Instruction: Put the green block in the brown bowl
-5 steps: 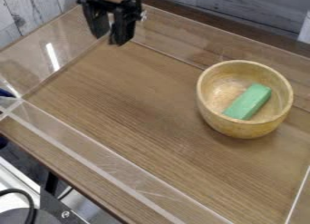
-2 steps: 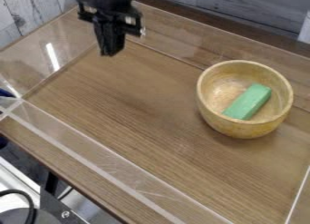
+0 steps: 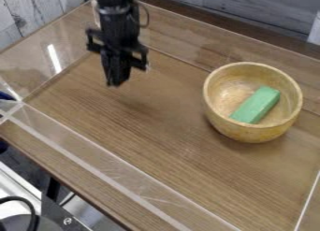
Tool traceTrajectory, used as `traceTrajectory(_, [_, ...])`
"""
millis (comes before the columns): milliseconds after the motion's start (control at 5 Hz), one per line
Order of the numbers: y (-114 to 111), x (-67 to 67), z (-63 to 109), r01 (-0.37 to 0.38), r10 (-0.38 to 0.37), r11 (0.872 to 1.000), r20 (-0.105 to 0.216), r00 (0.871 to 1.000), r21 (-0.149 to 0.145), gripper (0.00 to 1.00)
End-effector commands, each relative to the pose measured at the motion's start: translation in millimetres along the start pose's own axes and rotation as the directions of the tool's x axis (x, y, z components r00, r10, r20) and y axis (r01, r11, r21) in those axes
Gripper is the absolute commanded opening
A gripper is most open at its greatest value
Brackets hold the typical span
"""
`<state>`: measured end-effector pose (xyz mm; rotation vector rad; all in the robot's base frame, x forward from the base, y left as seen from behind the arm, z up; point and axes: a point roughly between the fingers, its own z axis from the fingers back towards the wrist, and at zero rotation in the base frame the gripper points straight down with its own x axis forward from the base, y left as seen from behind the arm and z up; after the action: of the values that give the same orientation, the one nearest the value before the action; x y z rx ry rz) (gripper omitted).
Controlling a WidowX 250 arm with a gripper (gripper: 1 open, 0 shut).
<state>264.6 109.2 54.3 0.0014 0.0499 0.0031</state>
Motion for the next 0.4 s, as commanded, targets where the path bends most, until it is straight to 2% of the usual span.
traceTrajectory(0, [-0.3,6.9,-5.1,0.020,-0.021,1.000,0.022,1.000,0.021,0.00])
traceTrajectory(200, [-0.3,8.8,-18.2,0.021,-0.022,1.000,0.010,1.000,0.021,0.00])
